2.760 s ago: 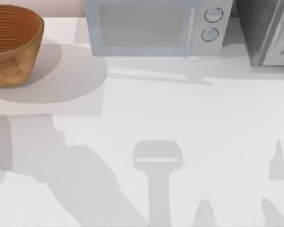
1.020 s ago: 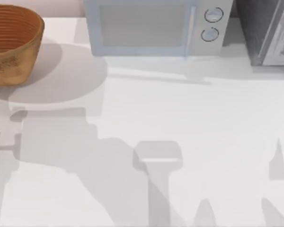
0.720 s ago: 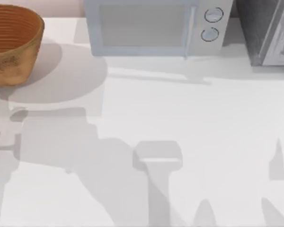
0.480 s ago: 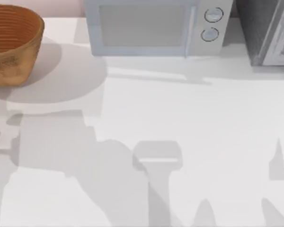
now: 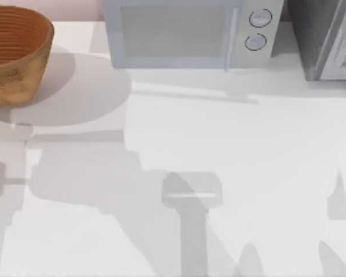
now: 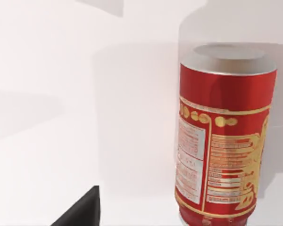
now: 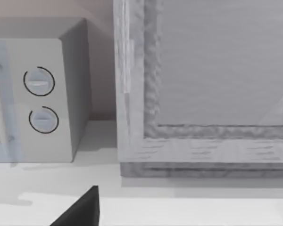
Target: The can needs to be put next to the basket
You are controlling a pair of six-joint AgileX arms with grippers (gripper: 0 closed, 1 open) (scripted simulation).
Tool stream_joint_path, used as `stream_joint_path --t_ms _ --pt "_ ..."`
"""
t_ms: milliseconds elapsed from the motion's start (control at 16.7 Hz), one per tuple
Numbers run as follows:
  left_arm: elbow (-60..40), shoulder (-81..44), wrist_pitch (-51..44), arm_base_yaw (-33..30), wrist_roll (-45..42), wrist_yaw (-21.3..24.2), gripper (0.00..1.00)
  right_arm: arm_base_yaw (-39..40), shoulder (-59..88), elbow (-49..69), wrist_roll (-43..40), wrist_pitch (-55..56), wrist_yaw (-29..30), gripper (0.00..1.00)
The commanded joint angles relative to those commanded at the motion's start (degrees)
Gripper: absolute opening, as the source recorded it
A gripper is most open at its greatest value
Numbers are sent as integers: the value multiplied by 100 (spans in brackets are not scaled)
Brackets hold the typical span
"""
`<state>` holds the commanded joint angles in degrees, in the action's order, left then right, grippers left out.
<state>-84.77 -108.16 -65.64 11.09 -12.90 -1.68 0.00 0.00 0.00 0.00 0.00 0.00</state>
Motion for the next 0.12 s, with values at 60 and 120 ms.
stream_joint_path --t_ms 60,120 --pt "-29 8 -66 -13 40 89 100 0 0 0 0 0 0 100" --pt "-41 9 -107 -15 59 130 100 0 0 0 0 0 0 100"
